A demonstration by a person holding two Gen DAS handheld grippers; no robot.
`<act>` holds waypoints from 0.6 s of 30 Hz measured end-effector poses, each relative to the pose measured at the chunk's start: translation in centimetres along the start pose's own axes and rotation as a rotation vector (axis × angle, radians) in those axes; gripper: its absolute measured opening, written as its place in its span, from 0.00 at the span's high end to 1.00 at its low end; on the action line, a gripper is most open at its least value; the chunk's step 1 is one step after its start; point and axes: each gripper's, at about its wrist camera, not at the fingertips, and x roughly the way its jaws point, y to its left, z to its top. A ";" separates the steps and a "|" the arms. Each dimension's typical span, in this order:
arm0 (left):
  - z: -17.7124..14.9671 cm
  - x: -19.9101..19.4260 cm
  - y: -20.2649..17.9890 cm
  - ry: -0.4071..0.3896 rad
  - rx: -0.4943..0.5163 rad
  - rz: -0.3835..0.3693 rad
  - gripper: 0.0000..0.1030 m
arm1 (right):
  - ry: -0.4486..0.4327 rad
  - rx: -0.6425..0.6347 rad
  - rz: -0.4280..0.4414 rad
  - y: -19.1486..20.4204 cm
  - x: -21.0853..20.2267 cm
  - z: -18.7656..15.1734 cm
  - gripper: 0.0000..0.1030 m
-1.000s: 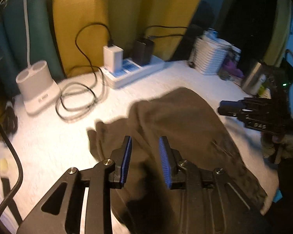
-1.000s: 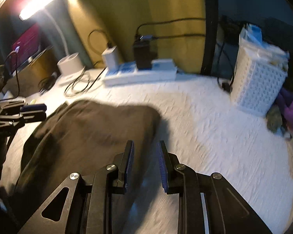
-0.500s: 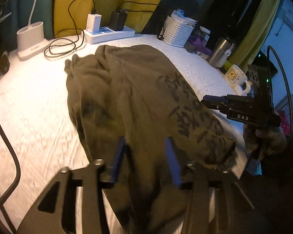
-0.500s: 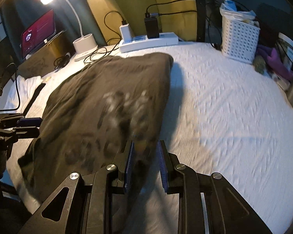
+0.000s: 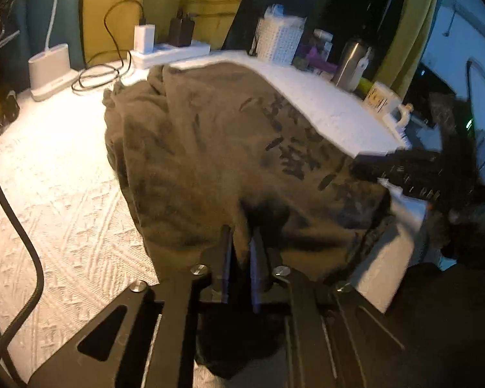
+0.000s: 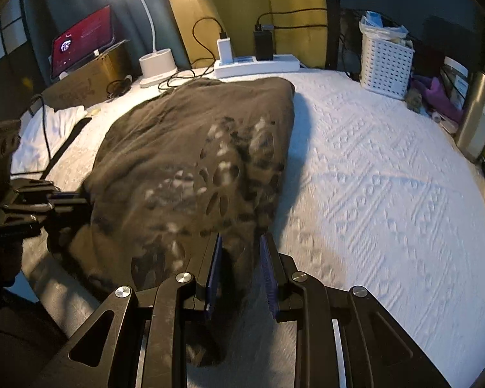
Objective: Fold small clothes
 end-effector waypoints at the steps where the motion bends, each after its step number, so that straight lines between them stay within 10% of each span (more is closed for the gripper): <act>1: 0.0 -0.7 0.1 -0.019 -0.007 -0.005 0.93 | 0.003 -0.005 0.001 0.3 0.0 -0.3 0.75; 13: -1.9 -1.8 1.8 0.028 -0.082 -0.022 0.92 | 0.062 -0.039 0.011 3.1 -0.2 -3.7 0.70; 18: -2.2 -2.7 1.1 0.027 -0.091 -0.060 0.59 | 0.066 -0.062 -0.009 3.4 -1.2 -3.7 0.69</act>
